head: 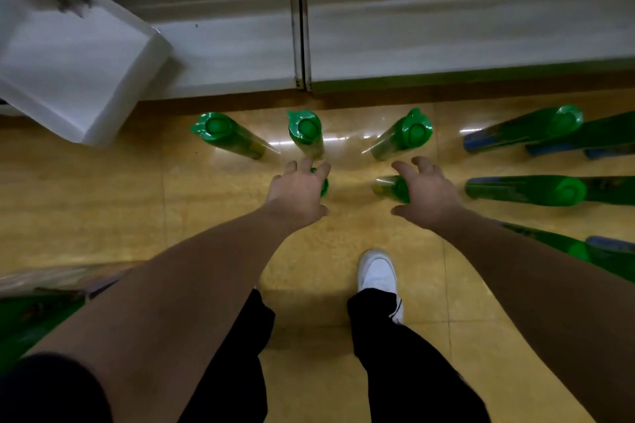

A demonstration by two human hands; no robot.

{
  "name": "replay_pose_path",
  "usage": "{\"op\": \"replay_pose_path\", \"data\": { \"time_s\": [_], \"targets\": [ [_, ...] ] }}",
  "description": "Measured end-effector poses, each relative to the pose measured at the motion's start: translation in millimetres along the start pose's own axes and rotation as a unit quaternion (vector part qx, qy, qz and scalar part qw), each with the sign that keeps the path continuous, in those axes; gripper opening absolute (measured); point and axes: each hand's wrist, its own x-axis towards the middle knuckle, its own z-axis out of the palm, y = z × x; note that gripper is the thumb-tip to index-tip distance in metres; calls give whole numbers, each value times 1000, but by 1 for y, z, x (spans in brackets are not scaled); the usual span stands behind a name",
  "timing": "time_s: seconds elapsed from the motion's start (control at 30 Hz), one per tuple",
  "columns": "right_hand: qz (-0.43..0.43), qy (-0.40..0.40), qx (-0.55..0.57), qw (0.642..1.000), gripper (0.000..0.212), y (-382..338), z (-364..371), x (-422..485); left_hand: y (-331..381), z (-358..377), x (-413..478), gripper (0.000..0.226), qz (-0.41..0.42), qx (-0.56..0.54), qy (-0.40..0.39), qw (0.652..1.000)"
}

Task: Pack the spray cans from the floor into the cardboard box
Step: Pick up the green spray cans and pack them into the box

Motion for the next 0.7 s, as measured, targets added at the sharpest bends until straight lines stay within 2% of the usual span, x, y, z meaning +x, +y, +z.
{"op": "replay_pose_path", "data": {
  "time_s": [0.07,0.17,0.23,0.5,0.7],
  "targets": [
    [-14,5,2,1000,85,4,13,9,-1,13,9,80,-3,-9,14,1000],
    [-35,63,-15,997,62,10,27,15,-1,28,16,67,-4,-32,67,997],
    [-43,82,-14,996,55,11,29,16,-2,33,19,63,-2,-42,93,995],
    [-27,91,10,995,55,-5,17,2,-7,17,-3,57,21,-28,97,995],
    [-53,83,-2,995,56,-41,-59,-51,-8,-57,-73,59,0,-52,104,993]
  ]
}}
